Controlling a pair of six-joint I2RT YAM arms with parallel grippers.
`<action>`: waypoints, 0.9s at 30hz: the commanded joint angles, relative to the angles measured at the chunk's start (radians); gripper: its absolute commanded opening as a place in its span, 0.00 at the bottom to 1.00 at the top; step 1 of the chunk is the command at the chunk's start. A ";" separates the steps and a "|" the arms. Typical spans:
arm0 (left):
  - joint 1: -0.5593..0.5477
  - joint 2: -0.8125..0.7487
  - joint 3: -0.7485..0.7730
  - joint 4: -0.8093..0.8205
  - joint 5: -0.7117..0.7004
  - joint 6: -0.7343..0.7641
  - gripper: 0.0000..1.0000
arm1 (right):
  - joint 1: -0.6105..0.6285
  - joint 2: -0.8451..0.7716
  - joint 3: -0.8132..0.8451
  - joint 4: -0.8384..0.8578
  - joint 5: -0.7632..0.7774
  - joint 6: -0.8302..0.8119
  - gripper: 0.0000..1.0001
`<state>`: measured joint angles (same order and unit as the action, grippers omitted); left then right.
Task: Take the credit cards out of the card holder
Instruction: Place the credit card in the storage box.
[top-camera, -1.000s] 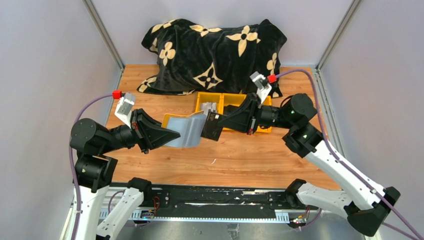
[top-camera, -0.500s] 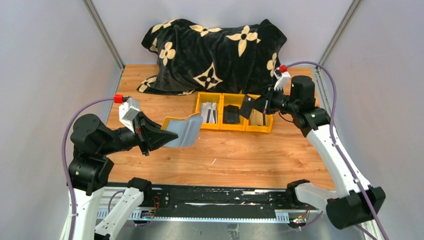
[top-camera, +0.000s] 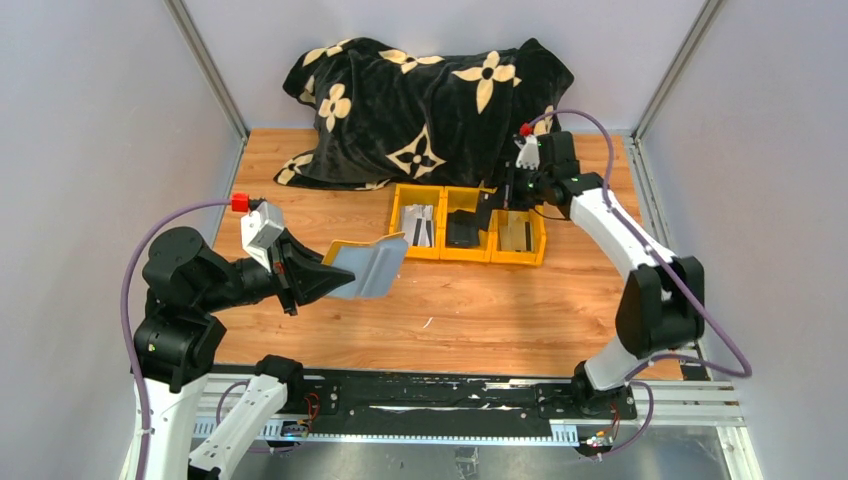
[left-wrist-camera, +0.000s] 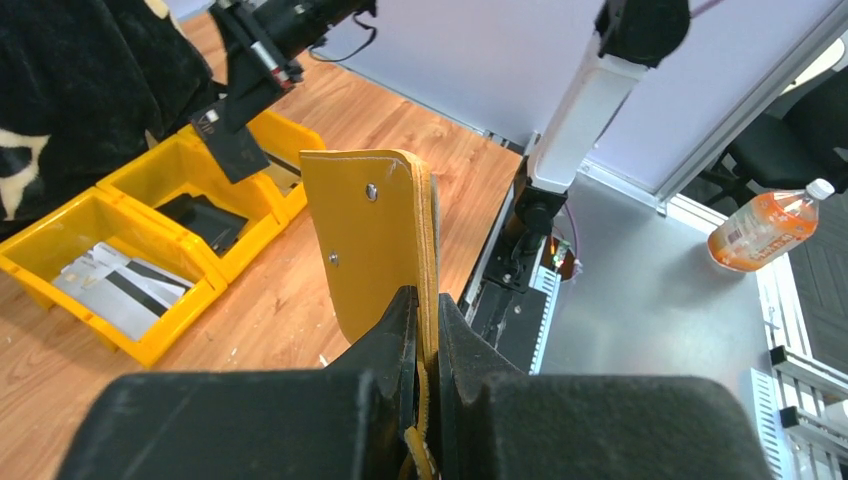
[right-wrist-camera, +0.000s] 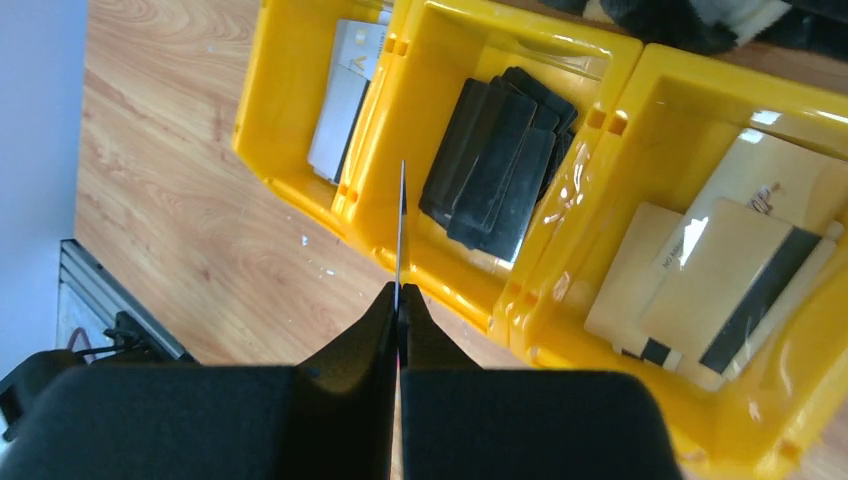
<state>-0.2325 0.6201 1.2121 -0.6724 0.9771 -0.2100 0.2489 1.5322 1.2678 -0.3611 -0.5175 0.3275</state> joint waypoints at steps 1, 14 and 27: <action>0.001 0.001 0.028 0.022 0.021 0.027 0.00 | 0.067 0.118 0.083 0.005 0.062 -0.033 0.00; 0.000 -0.025 0.031 0.020 0.081 0.061 0.00 | 0.160 0.421 0.297 -0.054 0.180 -0.052 0.00; 0.001 -0.029 0.043 0.020 0.091 0.083 0.00 | 0.211 0.388 0.272 -0.046 0.270 -0.050 0.33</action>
<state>-0.2325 0.6018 1.2156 -0.6842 1.0500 -0.1486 0.4271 1.9831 1.5379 -0.3855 -0.3260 0.2886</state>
